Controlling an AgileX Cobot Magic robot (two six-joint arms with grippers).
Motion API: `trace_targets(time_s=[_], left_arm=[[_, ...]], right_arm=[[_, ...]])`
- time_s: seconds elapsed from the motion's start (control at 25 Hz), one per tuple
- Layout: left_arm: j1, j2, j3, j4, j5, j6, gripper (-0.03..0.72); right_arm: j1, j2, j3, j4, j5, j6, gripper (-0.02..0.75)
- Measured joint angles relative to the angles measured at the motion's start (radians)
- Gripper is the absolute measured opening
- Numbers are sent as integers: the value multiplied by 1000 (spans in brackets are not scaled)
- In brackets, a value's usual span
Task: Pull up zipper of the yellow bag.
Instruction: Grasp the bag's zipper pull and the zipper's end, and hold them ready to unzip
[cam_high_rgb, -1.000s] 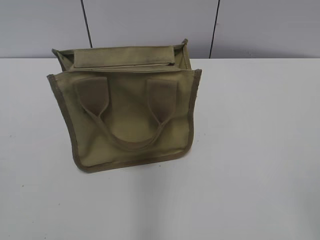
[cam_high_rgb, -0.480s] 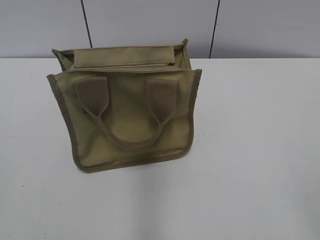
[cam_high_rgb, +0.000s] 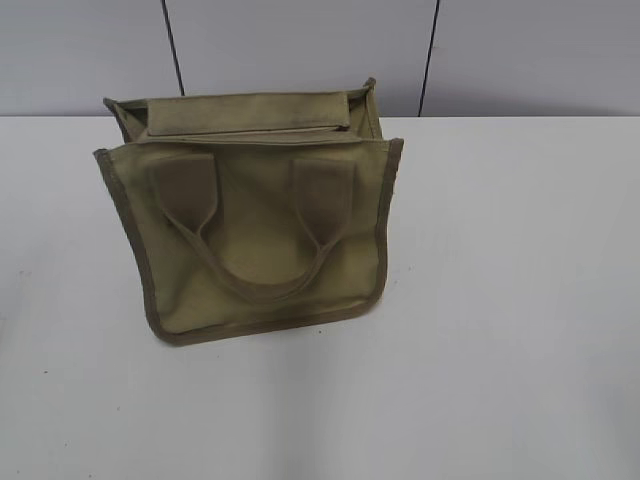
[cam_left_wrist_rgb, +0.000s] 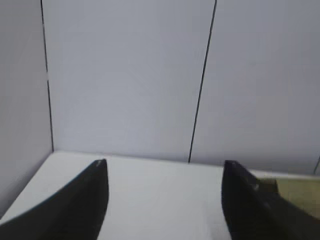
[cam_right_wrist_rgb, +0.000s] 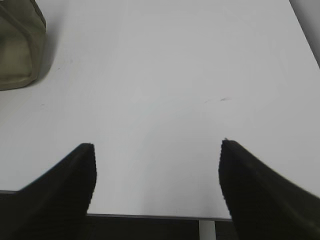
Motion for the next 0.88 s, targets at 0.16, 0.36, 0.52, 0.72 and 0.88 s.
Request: trace_targets(time_s=[0.16, 0.36, 0.52, 0.72, 0.88], left_arm=[[-5, 183, 142, 0, -507, 0, 451], [-31, 515, 244, 128, -835, -19, 418], [-51, 860, 247, 351, -1064, -110, 377], [-51, 1207, 247, 537, -1316, -208, 354], [-51, 1385, 206, 687, -1381, -214, 351]], right_arm=[[0, 0, 0, 0, 0, 0, 582], [0, 0, 0, 0, 0, 0, 582], [0, 0, 0, 1, 0, 0, 582], [0, 0, 0, 1, 0, 0, 582], [0, 0, 0, 1, 0, 0, 582]])
